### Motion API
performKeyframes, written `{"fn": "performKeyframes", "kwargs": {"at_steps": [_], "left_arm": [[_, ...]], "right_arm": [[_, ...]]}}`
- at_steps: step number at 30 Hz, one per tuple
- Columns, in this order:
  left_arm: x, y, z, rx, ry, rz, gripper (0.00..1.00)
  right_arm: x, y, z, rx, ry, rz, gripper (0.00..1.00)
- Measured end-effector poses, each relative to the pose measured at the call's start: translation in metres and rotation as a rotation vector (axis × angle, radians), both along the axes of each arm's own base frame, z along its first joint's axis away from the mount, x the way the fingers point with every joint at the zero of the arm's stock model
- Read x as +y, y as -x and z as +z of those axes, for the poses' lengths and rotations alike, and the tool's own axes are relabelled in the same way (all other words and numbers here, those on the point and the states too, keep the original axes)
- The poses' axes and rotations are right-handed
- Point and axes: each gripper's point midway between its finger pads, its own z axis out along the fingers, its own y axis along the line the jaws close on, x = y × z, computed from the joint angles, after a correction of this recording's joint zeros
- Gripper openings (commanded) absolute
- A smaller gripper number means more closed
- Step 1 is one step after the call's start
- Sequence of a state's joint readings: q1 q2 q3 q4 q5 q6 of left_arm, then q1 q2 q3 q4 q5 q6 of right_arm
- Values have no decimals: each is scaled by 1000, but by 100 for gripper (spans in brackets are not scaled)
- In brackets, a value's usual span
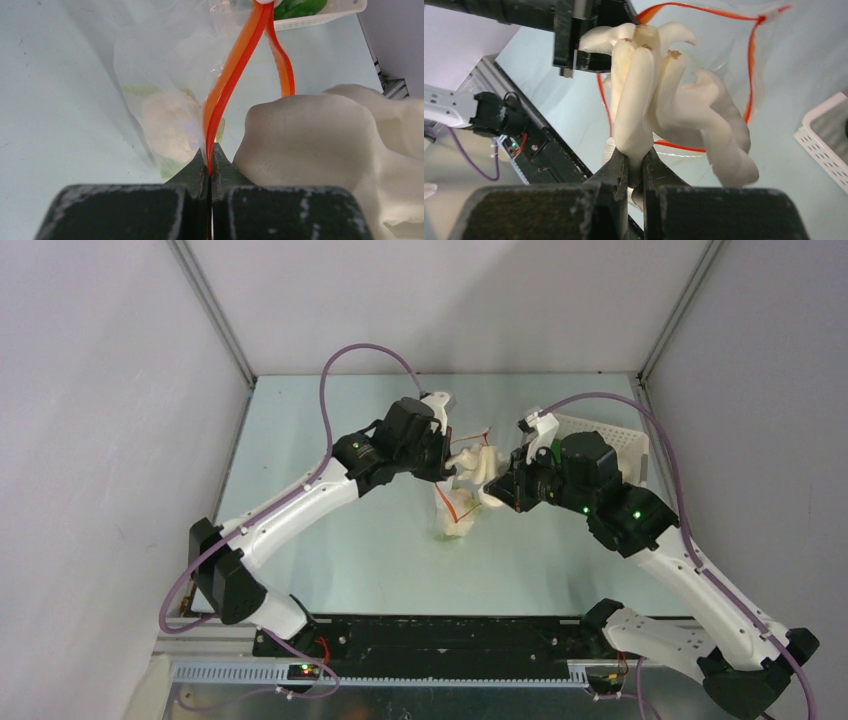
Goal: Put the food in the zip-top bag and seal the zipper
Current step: Place the fake vegetable in the zipper food storage bag.
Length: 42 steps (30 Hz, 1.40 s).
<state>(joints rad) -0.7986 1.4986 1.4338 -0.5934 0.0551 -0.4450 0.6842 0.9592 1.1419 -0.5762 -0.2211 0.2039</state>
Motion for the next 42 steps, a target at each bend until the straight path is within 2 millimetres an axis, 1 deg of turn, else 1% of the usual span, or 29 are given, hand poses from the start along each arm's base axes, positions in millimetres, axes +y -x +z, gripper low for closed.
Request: {"fn": "performKeyframes", "kwargs": {"at_steps": [3,8,14,22,24,27,30,32,38,42], "left_arm": [[0,0,-1,1,-1,0,0],[0,0,-1,2,-2,-1,0],[0,0,-1,2,-2,-1,0],[1,0,-1,-1,-5,1,0],[1,0,-1,-1,-5,1,0],[1,0,-1,-2,-6,-4,0],[0,1,-1,-4,-6,-8,0],[0,1,-2,-4,-9,-11,0],[1,4,-7,-8,-20,-37,0],[3,13,-9,-5,-17,-77,0]], "right_arm": [[-7,-1,-6,5,16,-43,0],[-18,7,-17,28,34,-74,0],[-19,10,-25,48,48,-70,0],[-20,11,-30,62,61,-74,0],[-24,12,-34,73,78,-88,0],[-35,14,-41,85,111,-133,0],[-43,16,-42,90,122,-160,0],[-44,17,-43,92,125,-165,0],[-44,11,-50,105,153,-185,0],[-53,0,-50,92,160,-275,0]]}}
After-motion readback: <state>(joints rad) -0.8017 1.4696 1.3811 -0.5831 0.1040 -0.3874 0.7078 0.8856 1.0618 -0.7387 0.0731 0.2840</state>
